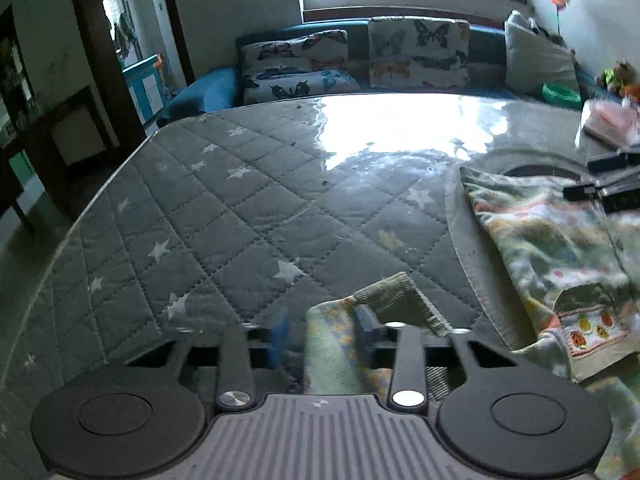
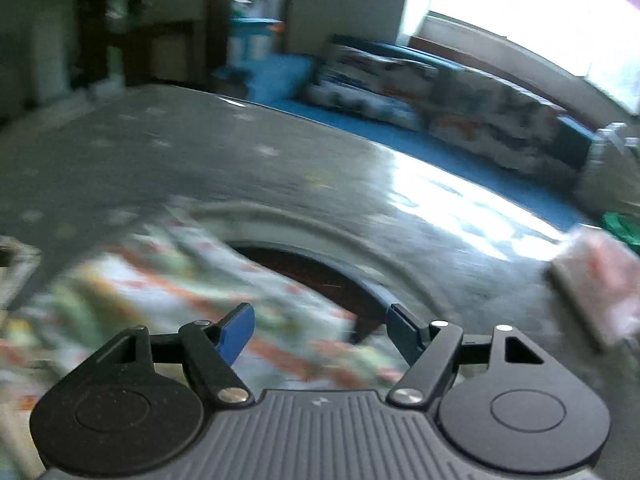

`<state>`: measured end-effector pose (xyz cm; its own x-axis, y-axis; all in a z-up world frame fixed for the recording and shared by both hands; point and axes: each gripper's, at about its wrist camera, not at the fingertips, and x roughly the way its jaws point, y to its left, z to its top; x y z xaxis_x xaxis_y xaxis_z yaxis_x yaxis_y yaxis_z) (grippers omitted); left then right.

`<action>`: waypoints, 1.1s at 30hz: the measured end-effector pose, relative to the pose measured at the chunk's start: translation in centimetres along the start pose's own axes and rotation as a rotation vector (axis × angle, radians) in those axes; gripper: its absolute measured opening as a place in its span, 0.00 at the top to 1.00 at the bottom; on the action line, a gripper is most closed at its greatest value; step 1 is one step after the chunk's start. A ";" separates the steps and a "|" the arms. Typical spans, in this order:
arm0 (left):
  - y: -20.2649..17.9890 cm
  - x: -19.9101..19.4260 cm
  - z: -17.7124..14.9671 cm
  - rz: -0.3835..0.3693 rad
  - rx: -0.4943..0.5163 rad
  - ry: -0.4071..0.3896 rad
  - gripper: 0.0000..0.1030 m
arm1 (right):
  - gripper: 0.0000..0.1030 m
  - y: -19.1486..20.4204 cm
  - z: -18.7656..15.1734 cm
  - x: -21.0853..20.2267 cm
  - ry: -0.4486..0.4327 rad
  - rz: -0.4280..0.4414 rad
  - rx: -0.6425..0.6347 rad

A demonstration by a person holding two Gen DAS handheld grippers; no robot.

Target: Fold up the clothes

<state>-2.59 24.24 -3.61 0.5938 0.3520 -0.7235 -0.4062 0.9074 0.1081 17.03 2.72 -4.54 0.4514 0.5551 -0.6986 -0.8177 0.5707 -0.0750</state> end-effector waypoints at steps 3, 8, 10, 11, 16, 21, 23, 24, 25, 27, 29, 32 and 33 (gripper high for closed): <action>0.7 -0.2 -0.2 0.027 -0.028 -0.006 0.86 | 0.26 1.6 0.0 -0.4 -0.003 0.122 -0.029; 2.9 -0.7 -0.8 0.090 -0.091 -0.005 0.89 | 0.22 4.2 0.5 1.5 0.019 0.123 -0.089; 3.7 -1.2 -1.2 0.102 -0.109 -0.013 0.88 | 0.21 4.3 0.8 2.1 0.010 0.100 -0.072; 3.7 -1.6 -1.4 0.098 -0.108 -0.019 0.88 | 0.21 4.3 0.9 2.3 0.007 0.086 -0.062; 2.5 -4.5 -2.4 -0.001 -0.077 -0.061 0.81 | 0.21 4.0 1.7 3.1 0.011 0.040 -0.020; -1.3 -5.8 -3.7 -0.147 0.057 -0.074 0.60 | 0.21 3.5 2.3 4.0 0.013 -0.003 0.027; -2.4 -5.6 -4.0 -0.143 0.100 -0.075 0.57 | 0.20 3.4 2.4 4.1 0.019 -0.012 0.040; -2.9 -5.4 -4.0 -0.140 0.120 -0.075 0.56 | 0.20 3.3 2.4 4.1 0.021 -0.014 0.041; -3.1 -5.1 -4.0 -0.132 0.129 -0.072 0.56 | 0.20 3.3 2.4 4.1 0.024 -0.017 0.041; -3.1 -4.4 -3.9 -0.130 0.132 -0.063 0.55 | 0.21 3.2 2.4 4.0 0.027 -0.021 0.040; -2.6 -4.0 -4.1 -0.129 0.117 -0.067 0.61 | 0.21 3.4 2.2 3.1 0.025 -0.020 0.010; -0.8 -4.0 -3.7 -0.126 0.039 -0.075 0.87 | 0.22 3.3 1.8 1.7 0.021 -0.011 -0.011; -0.1 -4.2 -3.5 -0.123 0.008 -0.084 0.90 | 0.22 3.2 1.8 0.9 0.016 -0.002 -0.017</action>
<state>-7.50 21.91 -2.99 0.6948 0.2560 -0.6721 -0.3217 0.9464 0.0280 15.48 6.12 -4.16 0.4470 0.5441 -0.7101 -0.8230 0.5611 -0.0882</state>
